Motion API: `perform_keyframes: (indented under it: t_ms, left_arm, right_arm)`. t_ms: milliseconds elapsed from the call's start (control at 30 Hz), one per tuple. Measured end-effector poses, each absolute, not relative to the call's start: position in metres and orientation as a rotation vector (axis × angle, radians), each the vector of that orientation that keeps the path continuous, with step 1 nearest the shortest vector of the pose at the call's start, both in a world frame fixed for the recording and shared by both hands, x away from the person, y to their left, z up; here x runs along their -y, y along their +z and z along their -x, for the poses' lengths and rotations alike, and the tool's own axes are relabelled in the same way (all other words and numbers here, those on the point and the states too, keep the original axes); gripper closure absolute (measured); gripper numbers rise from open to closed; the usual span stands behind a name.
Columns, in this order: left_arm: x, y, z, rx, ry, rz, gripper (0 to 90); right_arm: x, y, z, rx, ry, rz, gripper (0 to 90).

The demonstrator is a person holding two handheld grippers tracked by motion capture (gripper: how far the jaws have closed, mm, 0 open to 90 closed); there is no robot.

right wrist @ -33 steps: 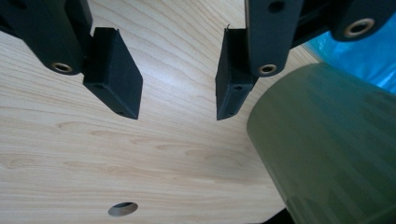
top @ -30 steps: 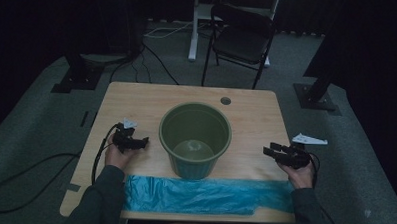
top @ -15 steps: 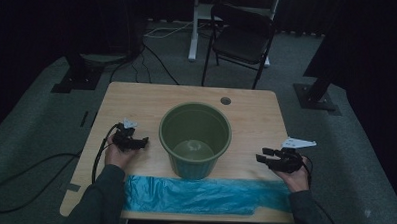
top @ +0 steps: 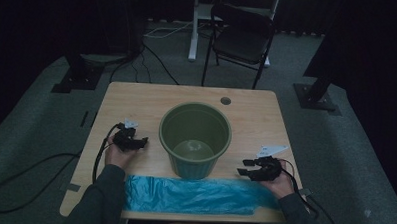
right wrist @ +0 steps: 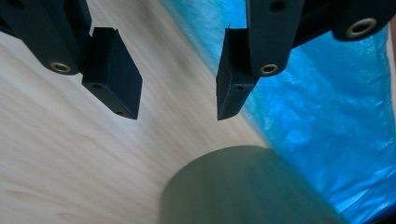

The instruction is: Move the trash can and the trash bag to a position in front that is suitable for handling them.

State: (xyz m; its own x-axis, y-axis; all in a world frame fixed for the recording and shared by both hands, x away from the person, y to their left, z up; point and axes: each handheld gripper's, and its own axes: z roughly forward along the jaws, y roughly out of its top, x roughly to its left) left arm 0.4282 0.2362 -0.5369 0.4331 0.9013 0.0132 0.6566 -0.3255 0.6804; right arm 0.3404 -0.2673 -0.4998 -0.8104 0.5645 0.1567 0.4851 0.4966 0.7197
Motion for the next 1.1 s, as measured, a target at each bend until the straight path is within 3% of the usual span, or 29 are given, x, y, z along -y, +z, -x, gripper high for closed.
perform_keyframes:
  t_ms: [433, 667, 867, 967, 1100]
  left_arm:
    - [-0.236, -0.537, -0.428, -1.3, 0.528, -2.09, 35.6]
    - [-0.236, -0.537, -0.428, -1.3, 0.527, -2.09, 35.6]
    - [-0.236, -0.537, -0.428, -1.299, 0.527, -2.091, 35.6]
    - [-0.236, -0.537, -0.428, -1.299, 0.527, -2.091, 35.6]
    - [-0.236, -0.537, -0.428, -1.3, 0.527, -2.091, 35.6]
  right_arm:
    - [0.236, -0.52, -0.337, -2.795, 1.136, -0.803, 48.6]
    - [0.22, -0.529, -0.331, -2.846, 1.001, -0.701, 41.8]
    - [0.213, -0.53, -0.327, -2.82, 0.963, -0.631, 41.6]
    - [0.212, -0.53, -0.324, -2.804, 0.936, -0.595, 44.4]
    - [0.214, -0.528, -0.323, -2.813, 0.928, -0.581, 68.9]
